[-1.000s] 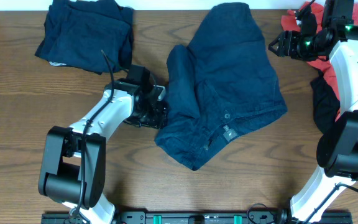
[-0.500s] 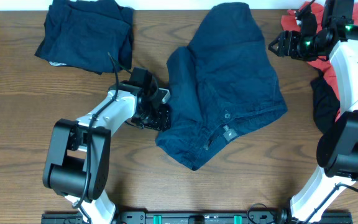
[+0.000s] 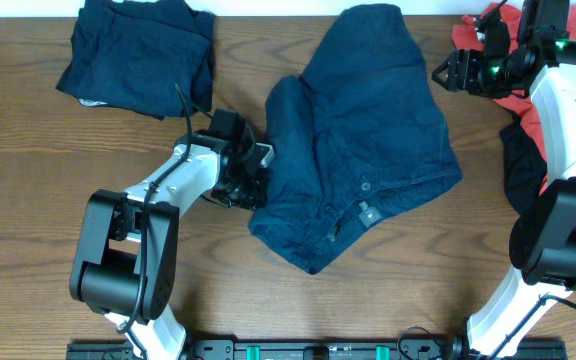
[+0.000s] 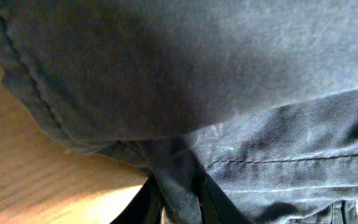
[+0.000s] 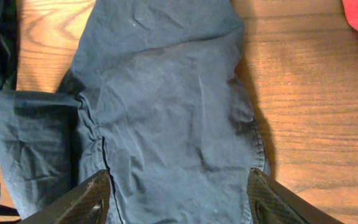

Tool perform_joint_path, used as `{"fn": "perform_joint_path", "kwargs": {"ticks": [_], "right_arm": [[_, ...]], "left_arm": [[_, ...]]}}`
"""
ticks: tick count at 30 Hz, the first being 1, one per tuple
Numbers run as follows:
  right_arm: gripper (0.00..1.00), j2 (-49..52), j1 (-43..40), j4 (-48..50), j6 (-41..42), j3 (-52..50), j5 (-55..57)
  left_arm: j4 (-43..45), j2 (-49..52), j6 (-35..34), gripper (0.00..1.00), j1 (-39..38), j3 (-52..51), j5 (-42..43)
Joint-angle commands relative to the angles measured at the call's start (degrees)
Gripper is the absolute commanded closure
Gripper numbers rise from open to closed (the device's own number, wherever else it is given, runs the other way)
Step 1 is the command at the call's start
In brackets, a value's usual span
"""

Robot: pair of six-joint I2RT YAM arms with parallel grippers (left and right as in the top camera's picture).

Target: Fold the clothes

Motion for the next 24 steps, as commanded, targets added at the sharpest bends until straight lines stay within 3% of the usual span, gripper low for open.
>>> {"fn": "perform_joint_path", "kwargs": {"ticks": [1, 13, 14, 16, 24], "right_arm": [[0.31, 0.20, 0.96, 0.02, 0.55, 1.22, 0.04], [0.30, 0.20, 1.70, 0.57, 0.52, 1.22, 0.83], [0.30, 0.20, 1.70, 0.57, 0.52, 1.22, 0.83], [0.31, 0.20, 1.70, 0.48, 0.55, 1.22, 0.81], [0.31, 0.20, 3.50, -2.34, 0.26, 1.20, 0.85]], "left_arm": [[-2.56, 0.11, -1.53, 0.79, 0.81, 2.03, 0.15], [-5.84, -6.82, -1.73, 0.80, 1.40, 5.86, 0.13], [-5.84, -7.15, -1.73, 0.81, 1.40, 5.86, 0.11], [-5.86, -8.00, -2.12, 0.94, 1.42, 5.86, -0.44], [-8.52, -16.20, -17.53, 0.94, 3.21, 5.86, -23.39]]}}
